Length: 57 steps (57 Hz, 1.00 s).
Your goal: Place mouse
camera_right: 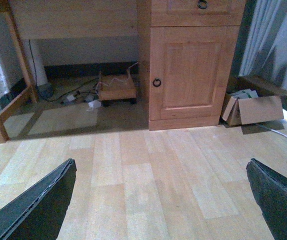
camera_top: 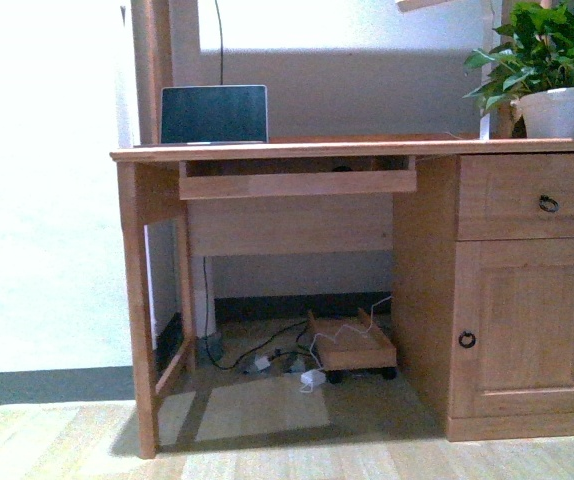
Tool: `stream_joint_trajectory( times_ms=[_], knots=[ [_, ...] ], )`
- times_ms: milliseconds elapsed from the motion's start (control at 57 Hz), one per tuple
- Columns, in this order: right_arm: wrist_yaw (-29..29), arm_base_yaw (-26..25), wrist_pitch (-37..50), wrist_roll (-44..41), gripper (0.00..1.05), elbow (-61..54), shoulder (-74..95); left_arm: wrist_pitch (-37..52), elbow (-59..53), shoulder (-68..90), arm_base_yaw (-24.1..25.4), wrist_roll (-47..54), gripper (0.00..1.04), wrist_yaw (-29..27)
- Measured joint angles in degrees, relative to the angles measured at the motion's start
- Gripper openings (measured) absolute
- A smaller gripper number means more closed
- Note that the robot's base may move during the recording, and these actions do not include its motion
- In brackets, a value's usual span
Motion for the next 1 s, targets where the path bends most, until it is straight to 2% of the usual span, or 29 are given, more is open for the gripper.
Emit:
stream_joint_trajectory(
  times_ms=[1001],
  knots=[
    [-0.02,0.0,0.0,0.0,1.04,0.0,-0.02,0.0,0.0,0.0,0.0,0.0,0.97,0.0]
  ],
)
